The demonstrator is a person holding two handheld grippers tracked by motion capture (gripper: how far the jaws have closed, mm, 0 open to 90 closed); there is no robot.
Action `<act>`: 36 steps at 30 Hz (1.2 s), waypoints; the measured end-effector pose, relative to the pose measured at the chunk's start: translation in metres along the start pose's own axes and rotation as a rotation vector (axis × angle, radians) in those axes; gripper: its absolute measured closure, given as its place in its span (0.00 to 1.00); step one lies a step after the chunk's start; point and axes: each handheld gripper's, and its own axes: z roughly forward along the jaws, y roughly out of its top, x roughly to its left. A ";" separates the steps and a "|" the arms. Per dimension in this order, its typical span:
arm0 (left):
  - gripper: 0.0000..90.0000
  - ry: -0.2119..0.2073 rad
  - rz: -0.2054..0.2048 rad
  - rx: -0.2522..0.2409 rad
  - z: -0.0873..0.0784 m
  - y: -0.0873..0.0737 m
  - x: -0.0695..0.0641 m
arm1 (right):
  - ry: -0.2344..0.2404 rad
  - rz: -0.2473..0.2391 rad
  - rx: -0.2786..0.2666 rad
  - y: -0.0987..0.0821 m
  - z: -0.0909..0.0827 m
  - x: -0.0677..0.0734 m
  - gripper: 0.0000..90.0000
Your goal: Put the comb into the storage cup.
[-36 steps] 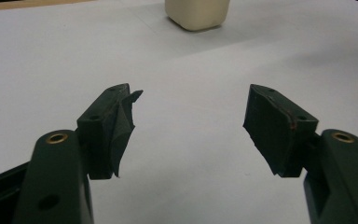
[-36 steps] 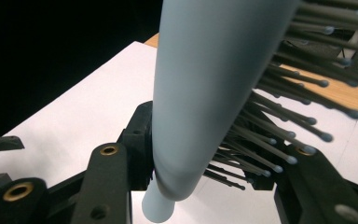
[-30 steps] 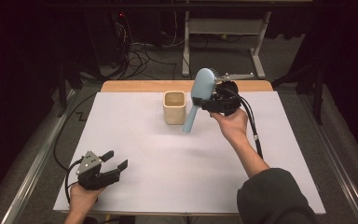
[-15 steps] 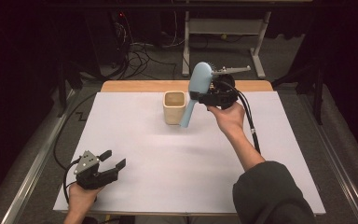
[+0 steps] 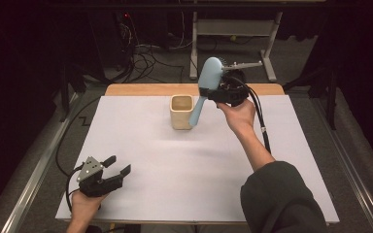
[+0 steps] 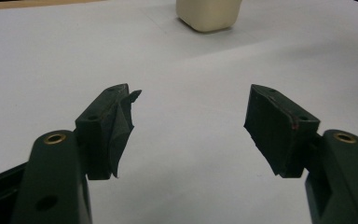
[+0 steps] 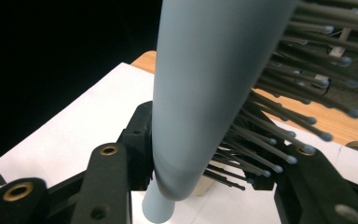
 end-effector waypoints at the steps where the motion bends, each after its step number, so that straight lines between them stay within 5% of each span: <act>1: 0.36 0.000 -0.001 0.000 0.000 0.000 0.000 | -0.002 0.002 0.000 0.001 0.000 0.000 0.60; 36: 0.37 0.002 -0.006 -0.003 -0.001 0.000 0.001 | -0.097 -0.032 -0.029 0.038 0.026 0.014 0.60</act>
